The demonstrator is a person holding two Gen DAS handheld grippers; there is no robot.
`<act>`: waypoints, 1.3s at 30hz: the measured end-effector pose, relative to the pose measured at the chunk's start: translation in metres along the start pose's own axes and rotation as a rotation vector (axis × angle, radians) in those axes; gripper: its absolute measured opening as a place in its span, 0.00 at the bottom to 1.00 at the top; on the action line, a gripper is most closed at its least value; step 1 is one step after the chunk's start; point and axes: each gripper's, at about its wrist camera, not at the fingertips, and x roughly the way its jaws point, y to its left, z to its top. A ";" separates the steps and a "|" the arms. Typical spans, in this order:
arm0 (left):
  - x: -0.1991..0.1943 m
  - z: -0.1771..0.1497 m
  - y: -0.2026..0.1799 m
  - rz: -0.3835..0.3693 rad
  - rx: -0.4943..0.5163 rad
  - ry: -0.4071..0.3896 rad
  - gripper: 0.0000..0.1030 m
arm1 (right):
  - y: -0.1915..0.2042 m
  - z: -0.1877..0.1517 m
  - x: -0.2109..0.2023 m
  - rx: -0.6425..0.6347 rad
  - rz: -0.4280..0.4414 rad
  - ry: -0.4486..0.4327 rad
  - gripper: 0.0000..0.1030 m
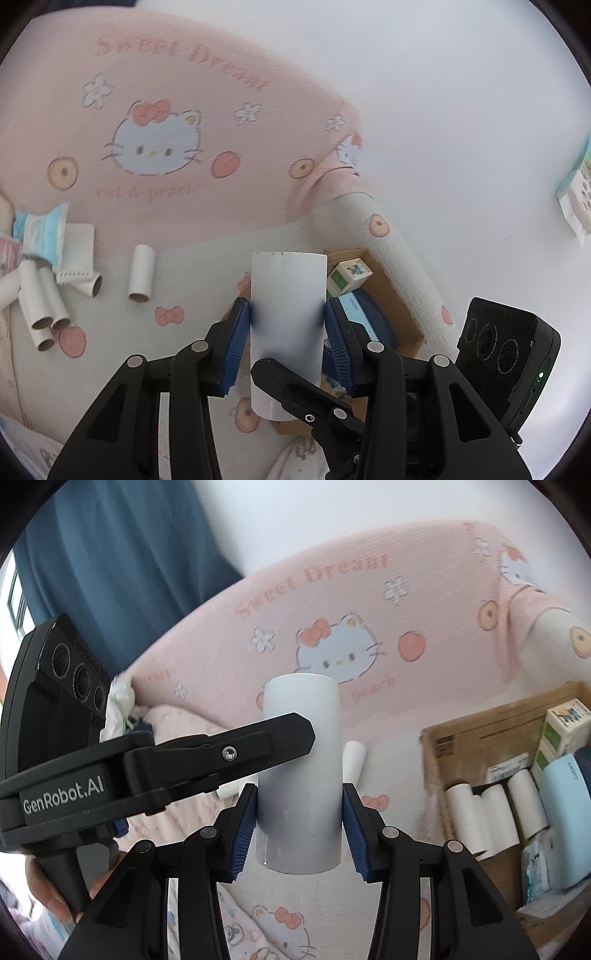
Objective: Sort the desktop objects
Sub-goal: 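Carry the held white tube over the cardboard box with both grippers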
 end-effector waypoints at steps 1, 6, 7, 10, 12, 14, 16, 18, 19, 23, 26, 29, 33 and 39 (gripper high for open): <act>0.002 0.001 -0.006 0.003 0.015 -0.001 0.44 | -0.003 0.002 -0.004 0.013 -0.001 -0.010 0.42; 0.018 0.006 -0.038 0.000 0.086 0.016 0.44 | -0.023 0.012 -0.020 0.042 -0.021 -0.038 0.42; 0.021 0.006 -0.042 -0.003 0.094 0.021 0.44 | -0.027 0.014 -0.023 0.047 -0.025 -0.039 0.42; 0.033 0.008 -0.057 -0.011 0.110 0.040 0.44 | -0.041 0.017 -0.030 0.056 -0.044 -0.029 0.42; 0.043 0.007 -0.067 -0.018 0.114 0.058 0.44 | -0.050 0.020 -0.033 0.060 -0.070 -0.015 0.42; 0.050 0.006 -0.076 -0.022 0.123 0.069 0.44 | -0.059 0.020 -0.037 0.060 -0.091 -0.007 0.42; 0.058 0.004 -0.084 -0.024 0.131 0.085 0.44 | -0.069 0.020 -0.040 0.067 -0.096 0.002 0.42; 0.068 0.002 -0.091 -0.028 0.144 0.104 0.44 | -0.079 0.021 -0.042 0.070 -0.110 0.015 0.42; 0.071 0.001 -0.094 -0.029 0.152 0.111 0.44 | -0.084 0.022 -0.043 0.070 -0.116 0.022 0.42; 0.090 -0.004 -0.104 -0.024 0.187 0.131 0.44 | -0.098 0.024 -0.045 0.051 -0.142 0.053 0.42; 0.104 -0.006 -0.105 -0.023 0.180 0.155 0.44 | -0.110 0.027 -0.040 0.037 -0.156 0.100 0.42; 0.121 -0.006 -0.101 -0.032 0.148 0.185 0.44 | -0.121 0.030 -0.034 0.029 -0.163 0.138 0.42; 0.143 -0.003 -0.095 -0.038 0.104 0.225 0.44 | -0.139 0.034 -0.024 0.032 -0.175 0.191 0.42; 0.175 -0.003 -0.085 0.008 0.083 0.297 0.43 | -0.165 0.040 0.005 0.060 -0.172 0.315 0.42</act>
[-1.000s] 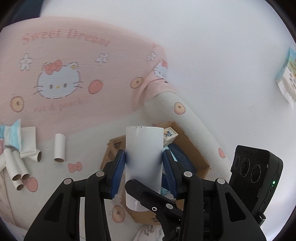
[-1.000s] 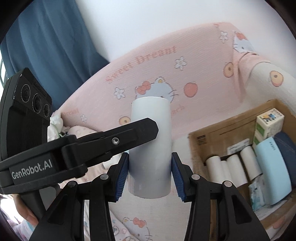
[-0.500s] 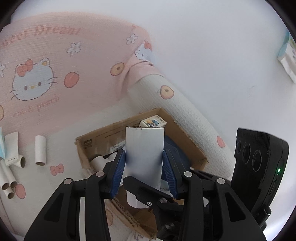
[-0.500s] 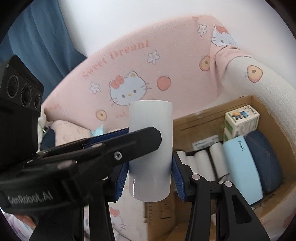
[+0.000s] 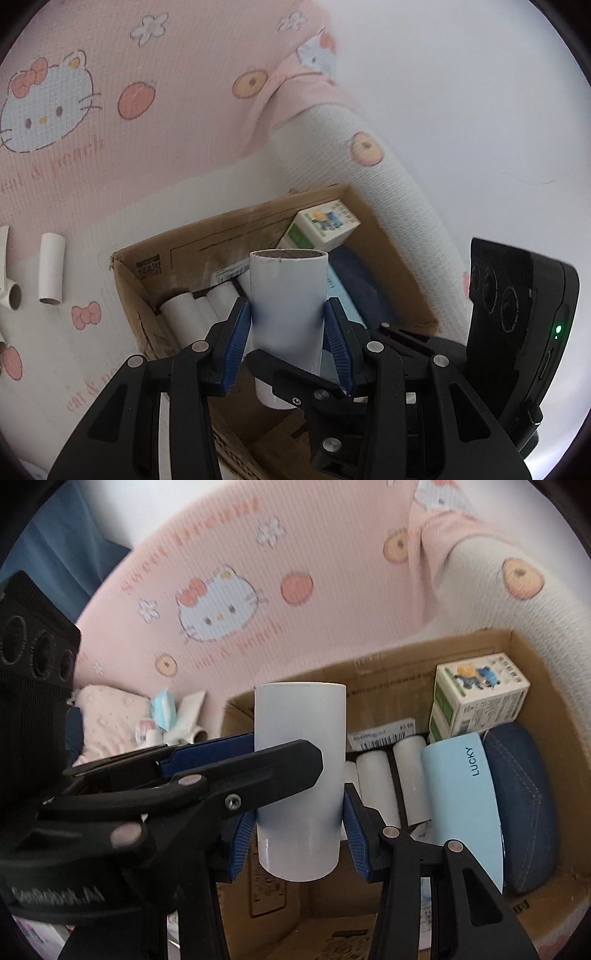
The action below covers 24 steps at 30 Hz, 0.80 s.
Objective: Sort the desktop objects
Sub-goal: 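Carry the held white tube over the cardboard box with both grippers, then lower the tube into the box beside the paper rolls and open both grippers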
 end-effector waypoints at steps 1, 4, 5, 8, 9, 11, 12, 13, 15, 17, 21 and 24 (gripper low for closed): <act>0.003 0.001 0.000 0.017 0.010 0.004 0.43 | -0.001 0.002 0.004 -0.007 -0.018 0.014 0.42; 0.005 0.002 0.004 0.064 0.042 0.004 0.43 | -0.007 0.007 0.016 -0.026 -0.057 0.063 0.42; 0.005 0.002 0.006 0.061 0.046 0.006 0.43 | -0.010 0.008 0.020 -0.024 -0.051 0.077 0.42; 0.005 0.005 0.013 0.043 0.044 0.013 0.43 | -0.015 0.010 0.028 -0.017 -0.044 0.114 0.42; 0.004 0.006 0.017 0.042 0.039 0.011 0.43 | -0.015 0.010 0.032 -0.025 -0.057 0.131 0.42; 0.002 0.007 0.021 0.029 0.035 0.001 0.30 | -0.014 0.012 0.042 -0.047 -0.075 0.164 0.42; 0.001 0.007 0.022 0.026 0.032 0.001 0.19 | -0.015 0.014 0.046 -0.051 -0.077 0.178 0.42; 0.001 0.008 0.025 0.023 0.027 0.001 0.15 | -0.015 0.015 0.052 -0.054 -0.080 0.203 0.42; 0.001 0.009 0.029 0.022 0.013 0.000 0.14 | -0.016 0.017 0.065 -0.061 -0.111 0.260 0.42; 0.002 0.010 0.034 0.012 0.003 0.002 0.14 | -0.015 0.020 0.077 -0.080 -0.168 0.310 0.42; 0.000 0.010 0.038 0.017 0.013 0.007 0.15 | -0.018 0.027 0.096 -0.084 -0.189 0.379 0.42; -0.002 0.010 0.039 0.036 0.041 0.003 0.15 | -0.018 0.031 0.108 -0.102 -0.210 0.408 0.42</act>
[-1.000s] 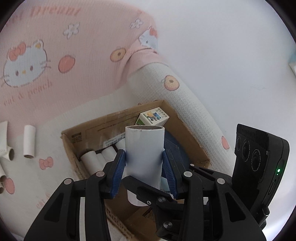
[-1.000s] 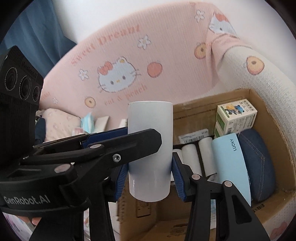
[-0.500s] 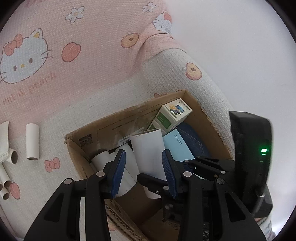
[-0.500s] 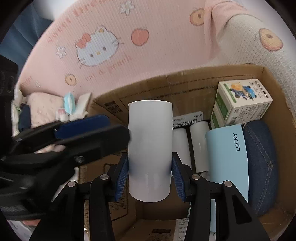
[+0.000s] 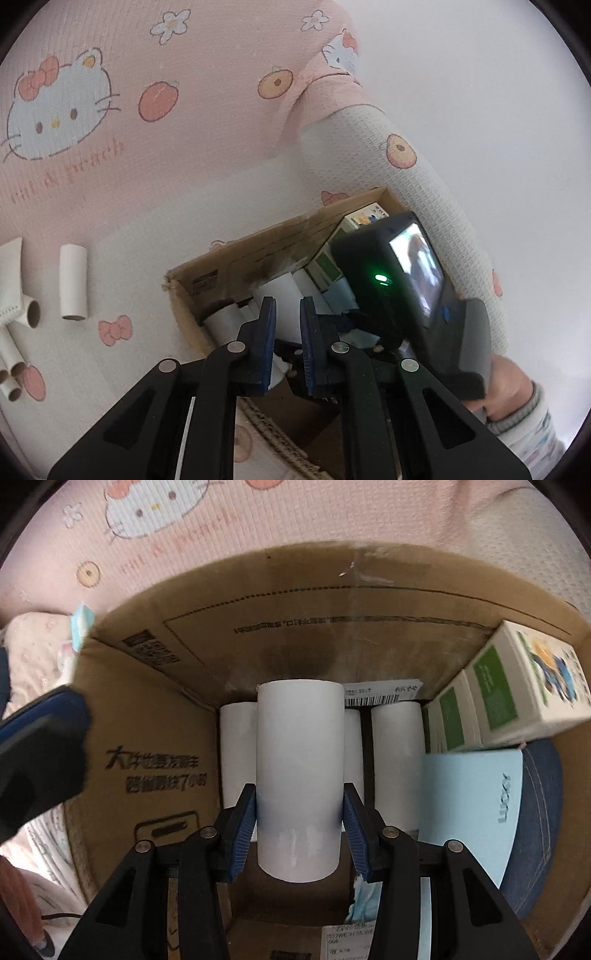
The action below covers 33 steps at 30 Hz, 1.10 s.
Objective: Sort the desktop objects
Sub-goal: 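Lower the tube into the box beside the paper rolls and open both grippers, then withdraw both open grippers from the box back toward the tubes on the mat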
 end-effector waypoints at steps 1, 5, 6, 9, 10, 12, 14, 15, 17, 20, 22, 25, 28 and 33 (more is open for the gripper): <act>0.000 0.000 0.001 0.004 0.008 0.001 0.15 | 0.001 0.002 0.003 -0.009 -0.002 0.012 0.42; 0.002 0.000 0.005 0.006 0.011 0.012 0.15 | 0.002 0.009 0.019 -0.028 -0.035 0.077 0.42; 0.002 0.001 0.007 0.004 0.006 0.011 0.15 | 0.002 0.010 0.021 -0.028 -0.039 0.084 0.42; 0.002 0.002 0.011 -0.007 -0.008 0.009 0.15 | -0.002 0.012 0.021 -0.017 -0.030 0.084 0.42; 0.003 0.002 0.012 -0.009 -0.012 0.011 0.15 | -0.005 0.013 0.021 -0.009 -0.019 0.081 0.42; 0.004 0.003 0.014 -0.012 -0.021 0.015 0.15 | -0.009 0.013 0.019 0.004 -0.004 0.080 0.42; 0.004 0.003 0.014 -0.012 -0.022 0.018 0.15 | -0.013 0.013 0.015 0.012 0.014 0.077 0.42; 0.005 0.003 0.013 -0.009 -0.020 0.021 0.15 | -0.015 0.014 0.011 0.016 0.022 0.069 0.42; 0.006 0.002 0.011 -0.002 -0.016 0.030 0.16 | -0.019 0.014 0.004 0.026 0.039 0.053 0.42; 0.008 0.004 0.003 0.011 0.005 0.056 0.32 | -0.026 0.012 -0.012 0.047 0.041 0.027 0.42; 0.008 0.004 -0.003 0.009 0.024 0.057 0.48 | -0.032 0.008 -0.028 0.055 0.041 -0.002 0.42; 0.010 0.005 -0.015 0.010 0.060 0.066 0.48 | -0.044 -0.003 -0.047 0.078 0.051 -0.028 0.42; 0.018 0.007 -0.028 -0.005 0.066 0.108 0.48 | -0.058 -0.015 -0.061 0.098 0.054 -0.048 0.42; 0.046 0.007 -0.042 0.001 0.054 0.228 0.38 | -0.078 -0.033 -0.077 0.122 0.061 -0.114 0.10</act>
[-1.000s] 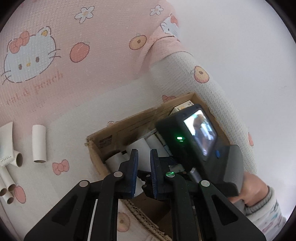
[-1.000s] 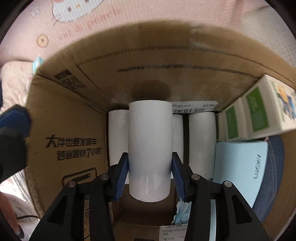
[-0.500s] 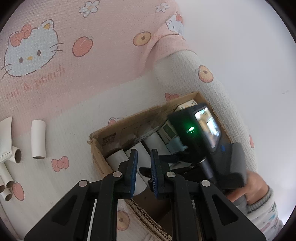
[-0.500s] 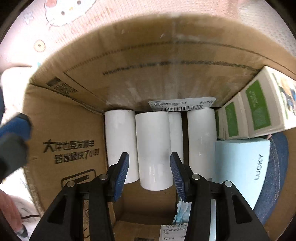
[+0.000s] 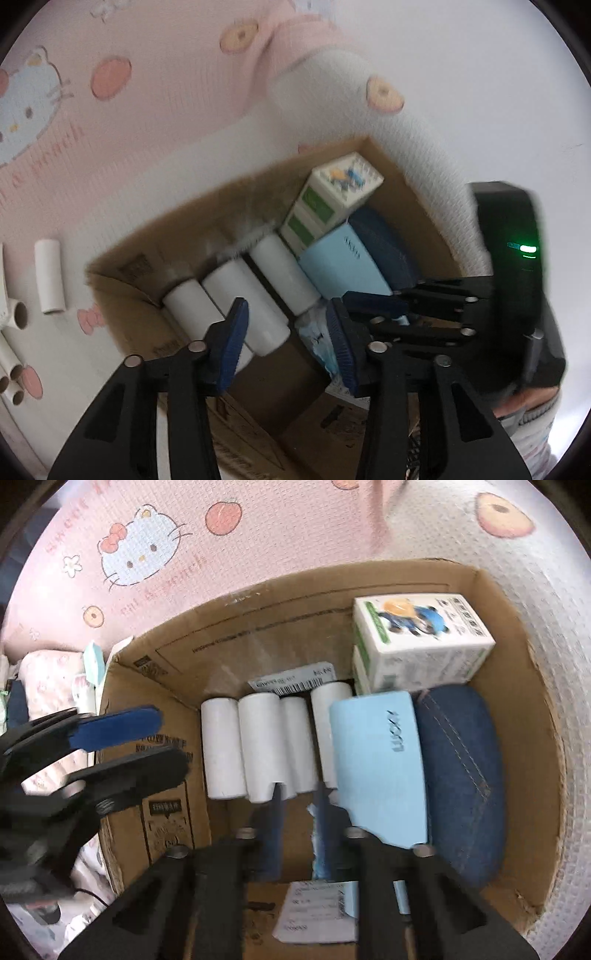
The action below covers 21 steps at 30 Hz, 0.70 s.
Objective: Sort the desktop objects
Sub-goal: 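Withdraw both open grippers from the box back toward the tubes on the mat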
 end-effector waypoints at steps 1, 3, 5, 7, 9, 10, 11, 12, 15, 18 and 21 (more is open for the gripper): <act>0.006 0.001 -0.001 0.002 -0.001 0.031 0.29 | -0.003 -0.011 -0.003 0.015 0.006 -0.011 0.10; 0.021 -0.002 -0.006 0.011 -0.003 0.090 0.22 | -0.005 -0.022 -0.011 0.028 0.016 -0.029 0.10; 0.035 -0.005 -0.009 0.045 -0.003 0.139 0.20 | -0.012 -0.025 -0.013 0.043 0.015 -0.039 0.11; 0.049 -0.004 -0.010 0.077 -0.018 0.187 0.20 | -0.016 -0.026 -0.014 0.052 0.000 -0.039 0.11; 0.063 -0.005 -0.011 0.078 -0.039 0.233 0.20 | -0.018 -0.044 -0.008 0.054 -0.007 -0.041 0.11; 0.068 -0.006 -0.011 0.080 -0.044 0.249 0.20 | -0.020 -0.046 -0.008 0.057 -0.012 -0.043 0.11; 0.073 -0.006 -0.012 0.085 -0.047 0.265 0.20 | -0.022 -0.046 -0.008 0.058 -0.015 -0.043 0.11; 0.079 -0.007 -0.013 0.097 -0.046 0.283 0.20 | -0.021 -0.045 0.001 0.058 -0.017 -0.043 0.11; 0.092 -0.009 -0.012 0.139 -0.058 0.312 0.20 | -0.022 -0.046 0.005 0.063 -0.029 -0.041 0.11; 0.099 -0.010 -0.005 0.178 -0.094 0.322 0.20 | -0.023 -0.047 0.008 0.050 -0.048 -0.040 0.11; 0.100 -0.012 0.001 0.225 -0.117 0.306 0.20 | -0.021 -0.049 0.009 0.035 -0.054 -0.040 0.11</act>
